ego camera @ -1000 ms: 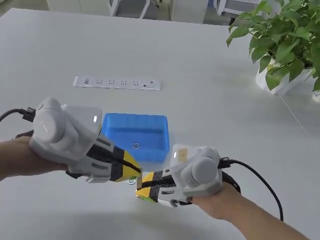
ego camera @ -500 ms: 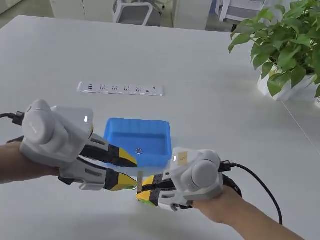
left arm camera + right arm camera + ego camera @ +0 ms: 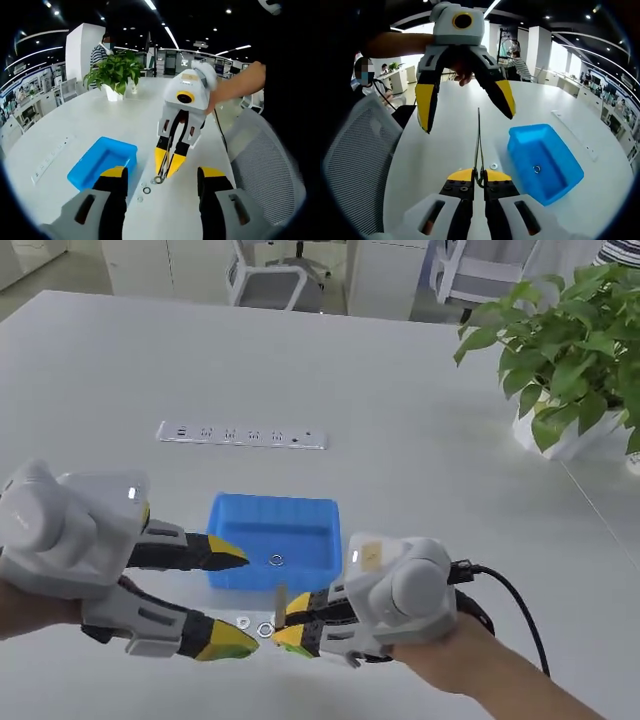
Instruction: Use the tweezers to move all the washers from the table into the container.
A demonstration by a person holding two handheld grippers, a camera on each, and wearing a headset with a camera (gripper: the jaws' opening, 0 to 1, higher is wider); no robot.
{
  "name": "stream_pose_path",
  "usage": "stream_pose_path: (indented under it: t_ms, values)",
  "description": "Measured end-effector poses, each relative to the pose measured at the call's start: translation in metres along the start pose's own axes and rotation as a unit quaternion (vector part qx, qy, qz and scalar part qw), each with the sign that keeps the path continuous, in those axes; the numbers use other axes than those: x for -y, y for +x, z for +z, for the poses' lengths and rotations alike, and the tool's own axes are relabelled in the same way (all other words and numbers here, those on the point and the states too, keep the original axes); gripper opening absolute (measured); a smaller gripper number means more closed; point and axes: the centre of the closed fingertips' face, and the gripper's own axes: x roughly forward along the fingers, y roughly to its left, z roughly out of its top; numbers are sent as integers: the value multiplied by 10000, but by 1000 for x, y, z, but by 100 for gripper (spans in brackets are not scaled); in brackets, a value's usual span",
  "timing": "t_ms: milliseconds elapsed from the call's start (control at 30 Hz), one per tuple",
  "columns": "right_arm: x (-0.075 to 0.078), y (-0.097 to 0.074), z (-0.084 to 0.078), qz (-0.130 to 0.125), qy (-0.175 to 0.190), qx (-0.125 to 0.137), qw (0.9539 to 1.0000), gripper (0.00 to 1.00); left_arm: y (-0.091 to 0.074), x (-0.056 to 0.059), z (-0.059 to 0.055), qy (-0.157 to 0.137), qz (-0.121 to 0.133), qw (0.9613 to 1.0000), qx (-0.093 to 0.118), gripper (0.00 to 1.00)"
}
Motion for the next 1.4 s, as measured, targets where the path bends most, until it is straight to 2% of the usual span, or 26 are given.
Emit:
stream_pose_path:
  t_ms: [100, 200, 367, 533, 767, 967, 1400]
  values:
    - [3, -5, 6, -33, -17, 44, 10000, 6, -4, -1, 2, -123, 103, 9998, 108, 66]
    - [5, -9, 13, -43, -28, 86, 9999, 7, -7, 0, 1, -133, 179, 9997, 135, 71]
    - [11, -15, 24, -64, -63, 160, 9998, 7, -11, -1, 0, -313, 293, 9989, 172, 77]
    - [21, -20, 39, -95, -155, 254, 9995, 7, -13, -2, -2, -375, 394, 9983, 221, 83]
    - [38, -21, 50, -160, -293, 307, 9990, 7, -17, -4, -3, -487, 521, 9970, 304, 92]
    - [53, -19, 51, -227, -434, 306, 9983, 7, -22, -8, 0, -621, 677, 9949, 415, 99]
    - [76, -11, 42, -246, -489, 285, 9981, 7, -25, -13, 2, -740, 794, 9923, 589, 99]
